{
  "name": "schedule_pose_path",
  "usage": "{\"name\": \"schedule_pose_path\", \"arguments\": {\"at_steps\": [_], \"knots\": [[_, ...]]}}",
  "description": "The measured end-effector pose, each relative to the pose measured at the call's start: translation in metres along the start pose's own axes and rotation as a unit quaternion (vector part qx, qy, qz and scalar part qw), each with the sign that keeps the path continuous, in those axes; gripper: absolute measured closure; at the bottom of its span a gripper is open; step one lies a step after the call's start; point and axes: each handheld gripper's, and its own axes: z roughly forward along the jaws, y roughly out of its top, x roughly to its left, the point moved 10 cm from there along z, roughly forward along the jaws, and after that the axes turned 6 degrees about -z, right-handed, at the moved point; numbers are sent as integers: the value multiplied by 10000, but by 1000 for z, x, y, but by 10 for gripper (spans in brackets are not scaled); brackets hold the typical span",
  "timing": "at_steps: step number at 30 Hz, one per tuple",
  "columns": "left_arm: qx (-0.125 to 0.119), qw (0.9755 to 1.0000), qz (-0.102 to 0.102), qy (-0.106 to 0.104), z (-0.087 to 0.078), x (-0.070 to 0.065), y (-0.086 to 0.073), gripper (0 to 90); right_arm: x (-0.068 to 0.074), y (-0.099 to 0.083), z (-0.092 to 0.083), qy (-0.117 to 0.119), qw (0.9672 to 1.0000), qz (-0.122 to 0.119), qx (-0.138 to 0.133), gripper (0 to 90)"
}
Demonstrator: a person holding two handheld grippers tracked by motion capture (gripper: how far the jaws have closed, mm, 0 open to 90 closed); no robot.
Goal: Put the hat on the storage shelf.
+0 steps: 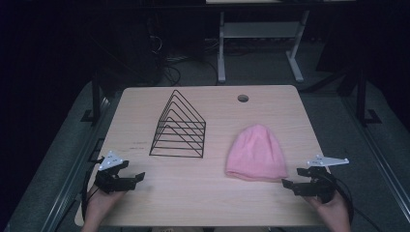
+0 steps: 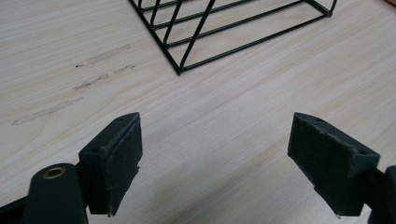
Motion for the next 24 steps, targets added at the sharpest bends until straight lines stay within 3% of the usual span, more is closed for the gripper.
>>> {"name": "schedule_pose_path", "arguments": {"at_steps": [11, 15, 18, 24], "knots": [[-19, 9998, -199, 60, -6, 3, -5, 179, 2, 16, 13, 226, 9995, -197, 137, 160], [-53, 9998, -195, -8, -9, 0, -4, 178, 4, 24, 19, 293, 9993, -122, 187, 147], [-68, 9999, -126, 15, -12, -3, -4, 178, 7, 30, 21, 372, 9988, -184, 250, 147], [-100, 9997, -183, 94, -13, 0, -5, 178, 5, 48, 20, 352, 9980, -332, 415, 148]]}}
